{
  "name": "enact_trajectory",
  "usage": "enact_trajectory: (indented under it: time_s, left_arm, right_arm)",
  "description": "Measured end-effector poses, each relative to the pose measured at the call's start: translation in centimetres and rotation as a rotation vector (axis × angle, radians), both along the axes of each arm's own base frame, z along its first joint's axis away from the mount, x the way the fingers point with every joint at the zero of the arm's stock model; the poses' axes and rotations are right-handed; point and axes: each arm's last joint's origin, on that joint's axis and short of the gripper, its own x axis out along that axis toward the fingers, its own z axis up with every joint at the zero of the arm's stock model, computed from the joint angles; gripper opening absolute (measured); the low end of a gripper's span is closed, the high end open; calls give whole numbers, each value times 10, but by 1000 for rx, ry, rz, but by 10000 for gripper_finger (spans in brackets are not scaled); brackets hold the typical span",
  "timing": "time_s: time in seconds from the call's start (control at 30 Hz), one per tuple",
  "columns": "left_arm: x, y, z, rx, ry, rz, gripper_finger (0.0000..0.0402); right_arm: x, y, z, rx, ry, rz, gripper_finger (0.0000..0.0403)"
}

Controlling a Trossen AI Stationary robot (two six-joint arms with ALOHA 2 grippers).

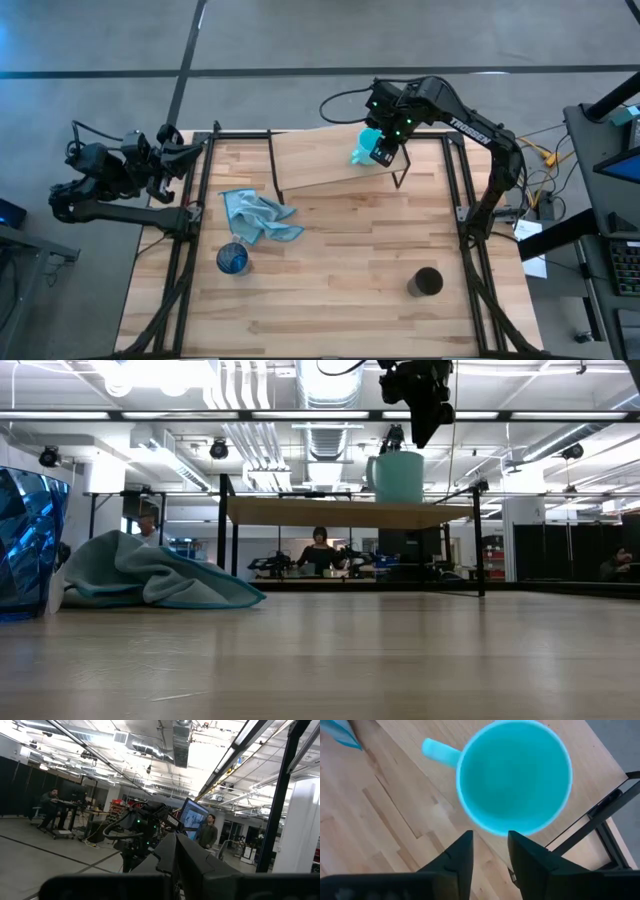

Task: Stack small to large cups/mugs on shelf
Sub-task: Put the light blue mug on the shelf

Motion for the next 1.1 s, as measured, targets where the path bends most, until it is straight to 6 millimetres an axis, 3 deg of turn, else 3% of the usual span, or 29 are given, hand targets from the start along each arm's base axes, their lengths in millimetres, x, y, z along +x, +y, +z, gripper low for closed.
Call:
enact_trajectory:
  time_s: [0.47, 0.83, 1.1]
  left_arm:
    - [0, 0, 0, 0, 0, 0, 0]
    - [0, 0, 0, 0, 0, 0, 0]
    - [0, 0, 0, 0, 0, 0, 0]
  right_arm:
    - [1, 2, -1, -7, 5, 21, 15]
    - [10, 14, -1, -8, -22, 41, 9]
    - [39, 24, 9, -137, -253, 170, 9]
